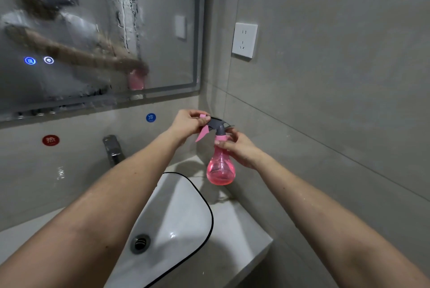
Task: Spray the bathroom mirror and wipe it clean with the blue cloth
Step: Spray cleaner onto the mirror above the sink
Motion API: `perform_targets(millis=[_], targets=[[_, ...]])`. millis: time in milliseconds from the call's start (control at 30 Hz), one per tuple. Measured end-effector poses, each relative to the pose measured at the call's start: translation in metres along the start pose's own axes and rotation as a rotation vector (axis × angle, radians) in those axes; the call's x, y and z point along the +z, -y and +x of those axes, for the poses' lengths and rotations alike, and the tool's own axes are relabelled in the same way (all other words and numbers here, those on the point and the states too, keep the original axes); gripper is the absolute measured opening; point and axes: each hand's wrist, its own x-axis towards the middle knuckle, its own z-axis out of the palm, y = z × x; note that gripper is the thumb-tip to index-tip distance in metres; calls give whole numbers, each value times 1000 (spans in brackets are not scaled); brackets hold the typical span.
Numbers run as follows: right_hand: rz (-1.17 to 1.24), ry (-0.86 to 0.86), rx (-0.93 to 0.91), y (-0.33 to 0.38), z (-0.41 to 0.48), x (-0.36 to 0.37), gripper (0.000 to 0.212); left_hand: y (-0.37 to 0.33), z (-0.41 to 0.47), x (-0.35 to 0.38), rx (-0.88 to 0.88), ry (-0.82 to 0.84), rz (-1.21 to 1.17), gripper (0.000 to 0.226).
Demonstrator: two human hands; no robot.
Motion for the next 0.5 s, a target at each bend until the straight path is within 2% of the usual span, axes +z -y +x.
perform_targets(millis=[133,333,433,500], targets=[[-26,-66,-15,-7,3,-3,49,1,0,2,-7,5,0,23],[29,38,50,-5,3,-7,50,3,-1,-3,-29,25,6,23],[74,-56,34,8,4,-4,60,0,-2,-6,-38,50,10,24],[52,-102,-10,21,7,-4,54,-2,-4,-6,-43,69,11,23]])
